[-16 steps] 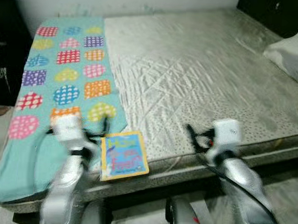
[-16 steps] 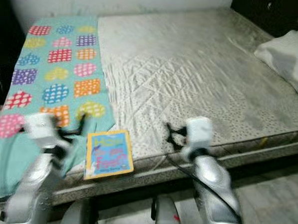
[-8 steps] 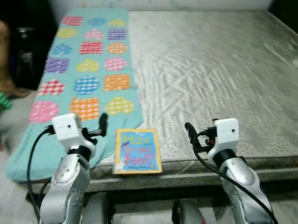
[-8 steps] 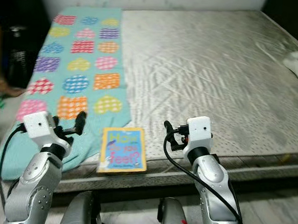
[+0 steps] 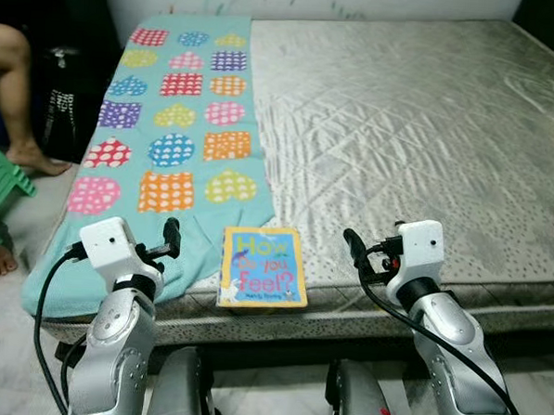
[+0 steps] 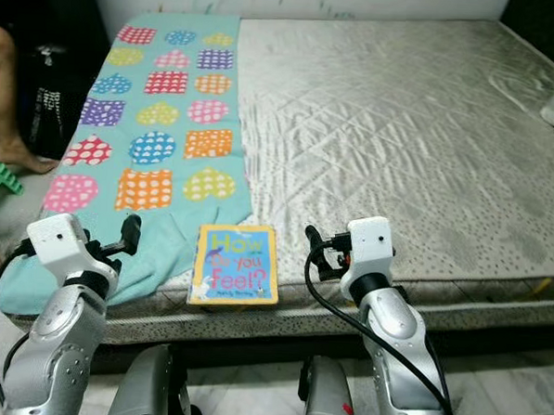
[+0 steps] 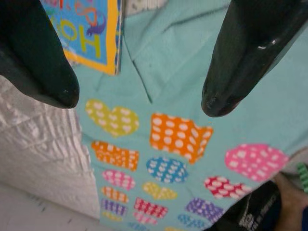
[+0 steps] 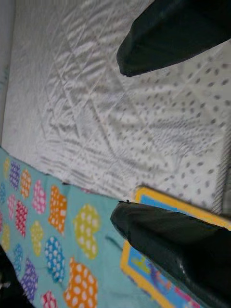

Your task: Clean up the room

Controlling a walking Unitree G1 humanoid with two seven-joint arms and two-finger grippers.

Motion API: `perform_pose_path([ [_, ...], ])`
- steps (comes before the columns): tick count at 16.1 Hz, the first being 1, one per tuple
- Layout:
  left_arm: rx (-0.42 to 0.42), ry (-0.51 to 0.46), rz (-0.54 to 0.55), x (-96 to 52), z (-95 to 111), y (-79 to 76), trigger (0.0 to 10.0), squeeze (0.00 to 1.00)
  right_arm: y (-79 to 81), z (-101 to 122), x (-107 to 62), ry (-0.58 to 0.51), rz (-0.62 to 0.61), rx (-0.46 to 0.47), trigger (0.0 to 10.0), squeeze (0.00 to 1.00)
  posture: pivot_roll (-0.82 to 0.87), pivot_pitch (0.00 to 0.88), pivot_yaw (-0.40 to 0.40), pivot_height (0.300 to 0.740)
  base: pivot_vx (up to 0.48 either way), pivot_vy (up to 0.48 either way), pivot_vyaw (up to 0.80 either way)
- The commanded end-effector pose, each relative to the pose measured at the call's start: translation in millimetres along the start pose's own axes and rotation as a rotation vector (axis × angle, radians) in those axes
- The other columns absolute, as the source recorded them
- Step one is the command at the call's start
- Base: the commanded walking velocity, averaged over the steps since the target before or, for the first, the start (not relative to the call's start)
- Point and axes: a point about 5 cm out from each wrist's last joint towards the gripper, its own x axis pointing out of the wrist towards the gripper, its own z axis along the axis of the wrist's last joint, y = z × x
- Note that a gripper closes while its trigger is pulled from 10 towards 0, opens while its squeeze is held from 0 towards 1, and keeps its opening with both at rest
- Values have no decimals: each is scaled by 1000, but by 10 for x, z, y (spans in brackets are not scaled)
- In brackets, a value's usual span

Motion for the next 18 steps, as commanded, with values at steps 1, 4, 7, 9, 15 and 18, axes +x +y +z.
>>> perform_pose_path([
  [1, 10, 8, 22, 25, -22, 55, 10000, 0, 5, -30, -17, 11, 9, -1, 10000, 0, -217, 111, 35, 576, 0, 0, 0],
  [4, 2, -10, 38, 70, 11, 73, 10000, 0, -3, -33, -25, 14, 17, 1, 10000, 0, -218, 123, 29, 536, 0, 0, 0],
  [7, -10, -26, 56, 66, 34, 91, 10000, 0, -13, -29, -25, 13, 13, 12, 10000, 0, -217, 129, 27, 526, 0, 0, 0],
  [9, -2, -24, 83, 80, 29, 131, 10000, 0, -18, -30, -25, 15, 13, 10, 10000, 0, -218, 131, 26, 526, 0, 0, 0],
  [15, 26, 65, 41, 319, -35, 140, 10000, 0, -159, -2, -142, 16, -36, -34, 10000, 0, -262, 153, 22, 526, 0, 0, 0],
  [18, -9, 149, -7, 428, -149, 51, 10000, 0, -217, 0, -214, 26, -50, -53, 10000, 0, -279, 164, 15, 526, 0, 0, 0],
])
